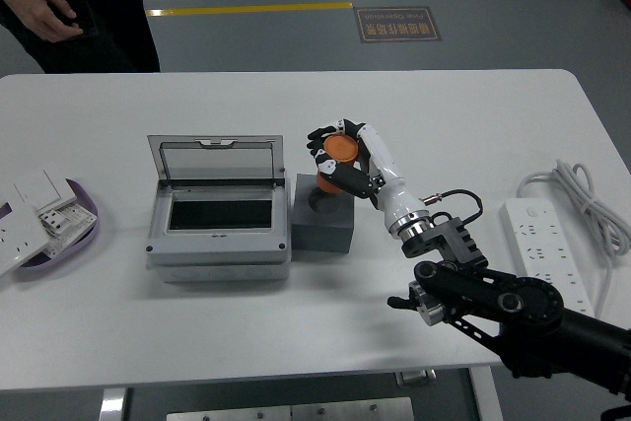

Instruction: Pick up the cylinder from the cube,place it in the box,flap close box

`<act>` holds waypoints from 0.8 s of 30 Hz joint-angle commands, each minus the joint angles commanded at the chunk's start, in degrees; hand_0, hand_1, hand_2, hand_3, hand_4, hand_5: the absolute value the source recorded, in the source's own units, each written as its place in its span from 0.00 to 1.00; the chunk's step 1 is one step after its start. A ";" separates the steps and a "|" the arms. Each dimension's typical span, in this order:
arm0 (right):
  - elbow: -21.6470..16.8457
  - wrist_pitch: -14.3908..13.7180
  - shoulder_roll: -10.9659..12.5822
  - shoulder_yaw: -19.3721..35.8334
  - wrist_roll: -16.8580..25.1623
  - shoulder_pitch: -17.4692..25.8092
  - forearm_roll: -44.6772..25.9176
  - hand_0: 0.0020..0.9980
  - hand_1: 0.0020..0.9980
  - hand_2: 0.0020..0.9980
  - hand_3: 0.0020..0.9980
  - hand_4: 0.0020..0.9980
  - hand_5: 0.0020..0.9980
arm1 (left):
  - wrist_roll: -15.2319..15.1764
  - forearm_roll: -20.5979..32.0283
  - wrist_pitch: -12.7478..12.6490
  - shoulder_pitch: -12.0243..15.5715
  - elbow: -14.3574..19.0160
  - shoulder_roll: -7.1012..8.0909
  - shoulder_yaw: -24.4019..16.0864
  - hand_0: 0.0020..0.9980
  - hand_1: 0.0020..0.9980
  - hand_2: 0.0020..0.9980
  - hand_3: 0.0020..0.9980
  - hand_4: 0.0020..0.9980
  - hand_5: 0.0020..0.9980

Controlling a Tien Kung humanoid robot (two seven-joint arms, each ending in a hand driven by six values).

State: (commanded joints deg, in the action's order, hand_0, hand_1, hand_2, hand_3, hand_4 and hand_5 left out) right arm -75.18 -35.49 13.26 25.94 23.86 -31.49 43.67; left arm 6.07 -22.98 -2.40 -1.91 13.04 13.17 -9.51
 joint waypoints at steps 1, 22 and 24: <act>-1.09 -0.44 0.16 0.30 -0.71 0.05 1.04 0.50 0.45 0.39 0.29 0.00 0.00 | -0.01 0.03 -0.01 0.01 -0.01 -0.02 0.03 0.60 0.63 0.61 0.63 0.69 0.22; -8.57 1.65 -5.96 -10.30 -34.10 -13.14 35.38 0.08 0.23 0.29 0.24 0.00 0.00 | 0.07 1.28 0.00 -0.02 -0.07 0.34 1.78 0.60 0.62 0.61 0.63 0.69 0.20; -7.83 2.47 -6.46 -10.71 -37.83 -13.80 38.81 0.08 0.23 0.29 0.24 0.00 0.00 | 0.07 1.43 -0.01 -0.05 -0.08 0.41 2.02 0.60 0.62 0.61 0.63 0.69 0.20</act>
State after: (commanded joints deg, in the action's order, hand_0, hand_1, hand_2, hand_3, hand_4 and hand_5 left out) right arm -83.01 -33.02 6.80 15.23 -13.96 -45.29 82.48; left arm 6.15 -21.55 -2.41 -1.96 12.96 13.58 -7.49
